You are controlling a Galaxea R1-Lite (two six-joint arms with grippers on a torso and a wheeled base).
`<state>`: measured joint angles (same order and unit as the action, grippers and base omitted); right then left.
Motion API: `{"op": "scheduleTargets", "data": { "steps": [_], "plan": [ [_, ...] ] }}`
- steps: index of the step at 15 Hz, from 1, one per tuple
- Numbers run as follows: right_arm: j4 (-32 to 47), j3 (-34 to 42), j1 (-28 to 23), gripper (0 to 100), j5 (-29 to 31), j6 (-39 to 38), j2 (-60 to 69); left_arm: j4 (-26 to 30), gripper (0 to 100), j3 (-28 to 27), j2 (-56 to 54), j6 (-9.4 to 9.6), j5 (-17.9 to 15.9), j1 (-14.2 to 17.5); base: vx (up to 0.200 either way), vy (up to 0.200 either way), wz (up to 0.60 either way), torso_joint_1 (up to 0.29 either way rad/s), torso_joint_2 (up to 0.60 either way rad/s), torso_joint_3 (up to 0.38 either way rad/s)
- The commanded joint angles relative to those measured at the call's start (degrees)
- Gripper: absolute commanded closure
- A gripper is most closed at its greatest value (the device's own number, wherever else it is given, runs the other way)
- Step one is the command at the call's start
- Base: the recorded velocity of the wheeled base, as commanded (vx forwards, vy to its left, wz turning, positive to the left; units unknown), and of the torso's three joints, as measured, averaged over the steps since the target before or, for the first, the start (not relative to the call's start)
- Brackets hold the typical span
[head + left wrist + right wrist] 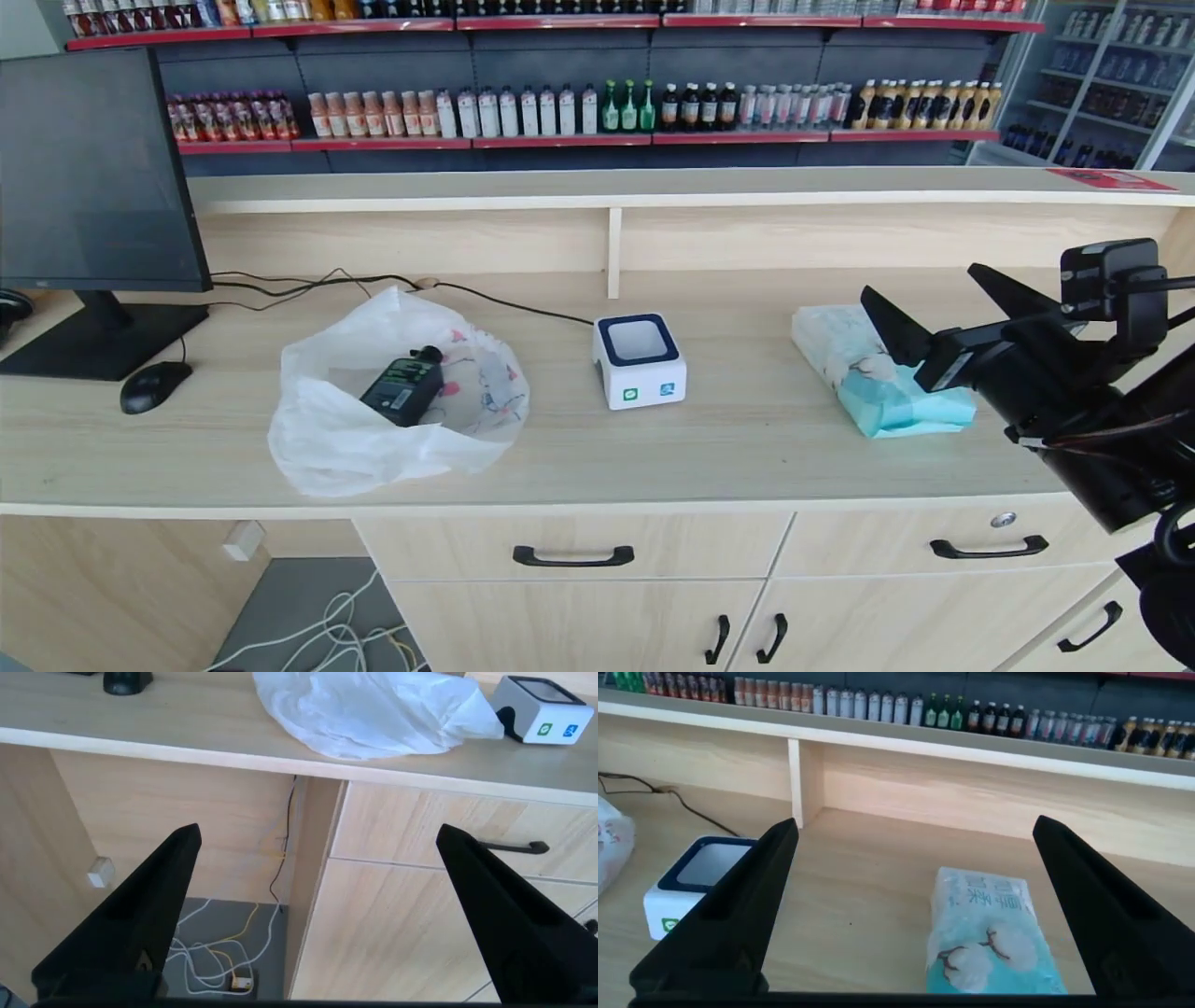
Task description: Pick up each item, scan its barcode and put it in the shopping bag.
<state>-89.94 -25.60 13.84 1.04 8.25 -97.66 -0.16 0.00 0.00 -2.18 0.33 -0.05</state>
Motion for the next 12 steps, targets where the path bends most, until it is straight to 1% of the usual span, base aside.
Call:
{"op": "scheduleTargets", "data": {
  "steps": [1,7,8,11,12],
  "plan": [
    [-0.1,0.6,0.0,0,-0.1,0.0,-0.1,0.0,0,0.0,0.0,-0.02,0.0,0.0,0.0,-0.2,0.0,0.002,0.0,0.007],
    [-0.1,0.9,0.0,0,-0.1,0.0,-0.5,0.0,0,0.0,0.0,0.07,0.0,0.0,0.0,-0.2,0.0,0.002,0.0,0.002],
    [-0.1,0.9,0.0,0,-0.1,0.0,-0.7,0.0,0,0.0,0.1,0.07,0.0,0.0,0.2,-0.2,0.0,0.002,0.0,0.002],
    [-0.1,0.9,0.0,0,-0.1,0.0,-0.9,0.0,0,0.0,0.0,0.16,0.0,0.0,0.2,0.0,0.0,-0.006,0.0,0.002],
    [-0.1,0.9,0.1,0,-0.1,0.0,-0.8,0.0,0,0.0,0.0,0.16,0.0,0.0,0.0,0.0,0.0,0.0,0.0,0.0]
  ]
}}
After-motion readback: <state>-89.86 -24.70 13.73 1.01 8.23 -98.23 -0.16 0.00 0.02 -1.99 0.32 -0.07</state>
